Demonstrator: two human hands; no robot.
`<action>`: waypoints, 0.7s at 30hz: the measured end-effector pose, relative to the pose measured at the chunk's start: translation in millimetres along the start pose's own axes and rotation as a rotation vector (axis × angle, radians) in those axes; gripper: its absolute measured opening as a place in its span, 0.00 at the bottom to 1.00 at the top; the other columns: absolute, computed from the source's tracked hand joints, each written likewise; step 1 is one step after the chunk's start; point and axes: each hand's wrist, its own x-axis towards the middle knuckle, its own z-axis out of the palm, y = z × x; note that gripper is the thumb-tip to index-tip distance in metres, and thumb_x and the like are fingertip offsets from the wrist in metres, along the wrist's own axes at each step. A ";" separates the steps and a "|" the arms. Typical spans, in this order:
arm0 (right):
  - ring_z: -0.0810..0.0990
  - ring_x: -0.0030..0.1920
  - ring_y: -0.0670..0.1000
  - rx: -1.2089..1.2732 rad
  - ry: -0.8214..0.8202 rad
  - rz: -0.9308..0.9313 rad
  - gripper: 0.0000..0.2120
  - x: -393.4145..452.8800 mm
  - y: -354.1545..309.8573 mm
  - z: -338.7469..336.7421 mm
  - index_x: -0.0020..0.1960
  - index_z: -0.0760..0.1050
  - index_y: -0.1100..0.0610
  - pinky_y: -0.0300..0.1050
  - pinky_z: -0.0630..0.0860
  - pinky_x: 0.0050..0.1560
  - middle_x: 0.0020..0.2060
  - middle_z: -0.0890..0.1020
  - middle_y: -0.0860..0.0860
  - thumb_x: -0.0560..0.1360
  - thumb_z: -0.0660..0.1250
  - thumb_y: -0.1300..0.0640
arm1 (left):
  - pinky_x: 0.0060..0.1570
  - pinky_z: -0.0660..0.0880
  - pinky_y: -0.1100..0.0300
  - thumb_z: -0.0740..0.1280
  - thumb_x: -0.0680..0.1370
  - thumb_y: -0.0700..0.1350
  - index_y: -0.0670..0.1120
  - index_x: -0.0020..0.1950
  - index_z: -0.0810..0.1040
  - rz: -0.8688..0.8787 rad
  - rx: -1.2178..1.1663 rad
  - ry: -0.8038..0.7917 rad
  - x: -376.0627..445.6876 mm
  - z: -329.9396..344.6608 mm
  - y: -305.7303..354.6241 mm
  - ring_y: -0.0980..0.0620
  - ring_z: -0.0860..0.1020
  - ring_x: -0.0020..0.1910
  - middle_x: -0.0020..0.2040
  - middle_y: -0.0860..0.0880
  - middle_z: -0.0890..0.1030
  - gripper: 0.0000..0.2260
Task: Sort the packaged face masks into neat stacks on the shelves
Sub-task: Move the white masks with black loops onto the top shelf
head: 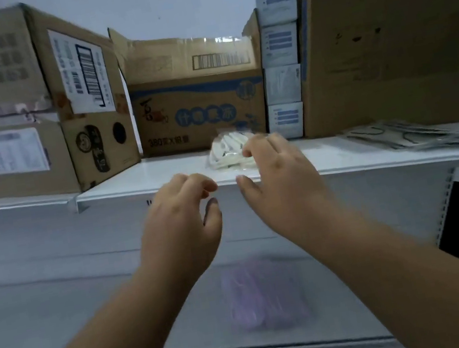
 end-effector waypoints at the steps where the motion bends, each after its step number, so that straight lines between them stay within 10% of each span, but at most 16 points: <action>1: 0.74 0.52 0.54 0.033 0.007 -0.010 0.14 -15.5 -7.9 1.6 0.60 0.72 0.55 0.52 0.75 0.49 0.53 0.76 0.53 0.77 0.67 0.52 | 0.42 0.68 0.65 0.68 0.77 0.44 0.49 0.56 0.78 -0.012 -0.006 0.001 -19.5 -4.2 0.9 0.56 0.73 0.45 0.47 0.55 0.76 0.08; 21: 0.73 0.47 0.47 0.246 -0.521 0.304 0.10 -324.0 131.8 54.8 0.56 0.75 0.54 0.41 0.69 0.45 0.50 0.74 0.47 0.77 0.67 0.51 | 0.43 0.74 0.53 0.67 0.74 0.43 0.46 0.54 0.79 -0.352 -0.024 -0.594 -307.5 169.2 79.6 0.44 0.78 0.45 0.47 0.48 0.79 0.09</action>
